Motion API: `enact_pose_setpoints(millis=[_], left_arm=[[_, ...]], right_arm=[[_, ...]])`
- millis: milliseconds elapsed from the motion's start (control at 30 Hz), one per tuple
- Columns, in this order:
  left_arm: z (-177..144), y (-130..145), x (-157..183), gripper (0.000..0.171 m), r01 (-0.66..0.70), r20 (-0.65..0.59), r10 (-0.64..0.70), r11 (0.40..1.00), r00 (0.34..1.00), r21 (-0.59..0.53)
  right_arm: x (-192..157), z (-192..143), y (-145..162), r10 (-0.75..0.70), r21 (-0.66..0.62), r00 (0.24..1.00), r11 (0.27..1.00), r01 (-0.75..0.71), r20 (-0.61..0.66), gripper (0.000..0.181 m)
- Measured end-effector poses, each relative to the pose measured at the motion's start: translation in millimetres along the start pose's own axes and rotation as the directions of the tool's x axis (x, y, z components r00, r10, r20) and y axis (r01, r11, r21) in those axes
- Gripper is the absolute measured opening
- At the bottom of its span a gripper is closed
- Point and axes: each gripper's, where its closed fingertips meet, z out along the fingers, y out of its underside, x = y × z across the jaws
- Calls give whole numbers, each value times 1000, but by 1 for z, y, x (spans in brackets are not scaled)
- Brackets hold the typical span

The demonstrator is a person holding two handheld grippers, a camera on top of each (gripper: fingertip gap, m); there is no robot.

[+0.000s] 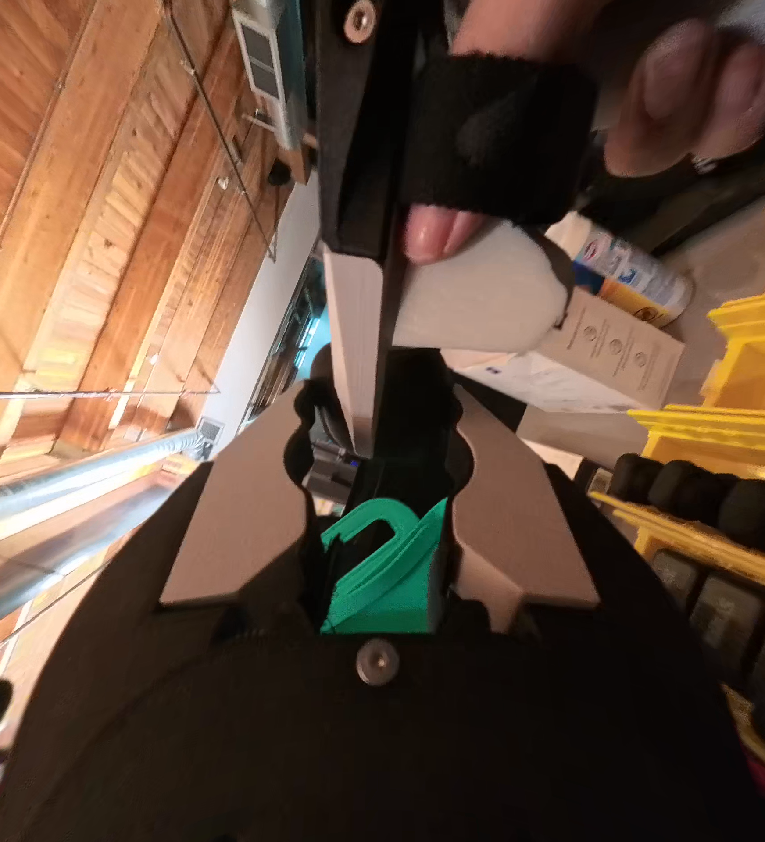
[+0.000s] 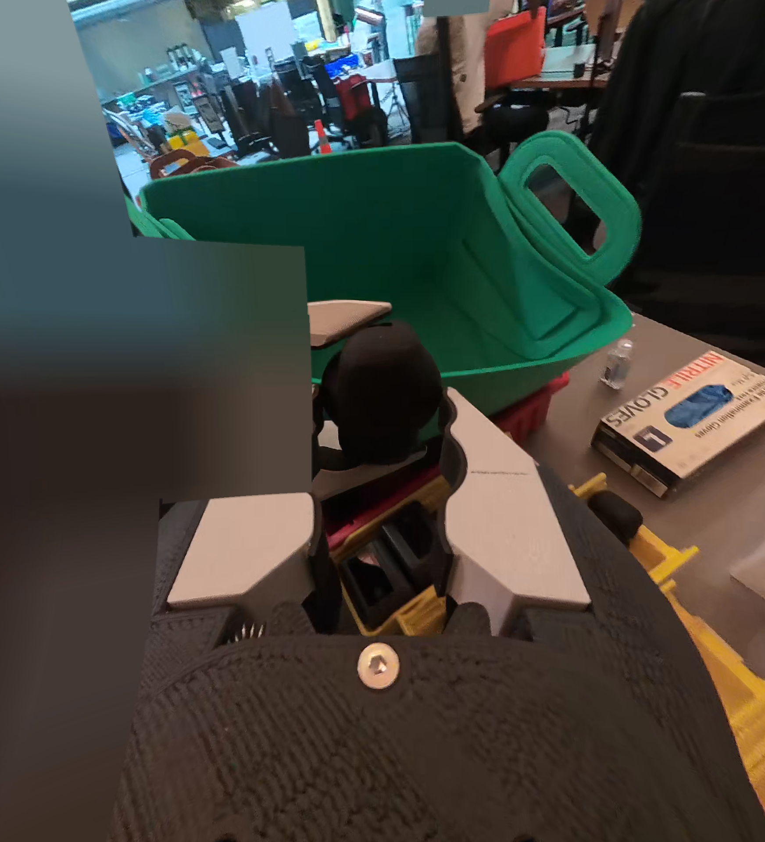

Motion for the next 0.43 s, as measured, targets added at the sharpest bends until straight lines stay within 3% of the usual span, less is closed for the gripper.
enact_pose_setpoints(millis=[33, 267, 367, 433], left_arm=[[1, -5, 4, 57, 15, -18, -14, 1000, 1000, 27], [-12, -27, 16, 71, 292, -200, -259, 943, 945, 159], [-30, -27, 6, 71, 445, -281, -389, 878, 878, 177], [-47, -31, -6, 71, 562, -346, -478, 802, 808, 204]], right_arm=[[1, -5, 3, 7, 5, 1000, 1000, -7, -11, 49], [27, -34, 24, -36, 2, 985, 999, 37, -168, 48], [47, -44, 40, -71, -49, 967, 997, 61, -244, 48], [61, -46, 55, -112, -109, 954, 990, 85, -278, 48]])
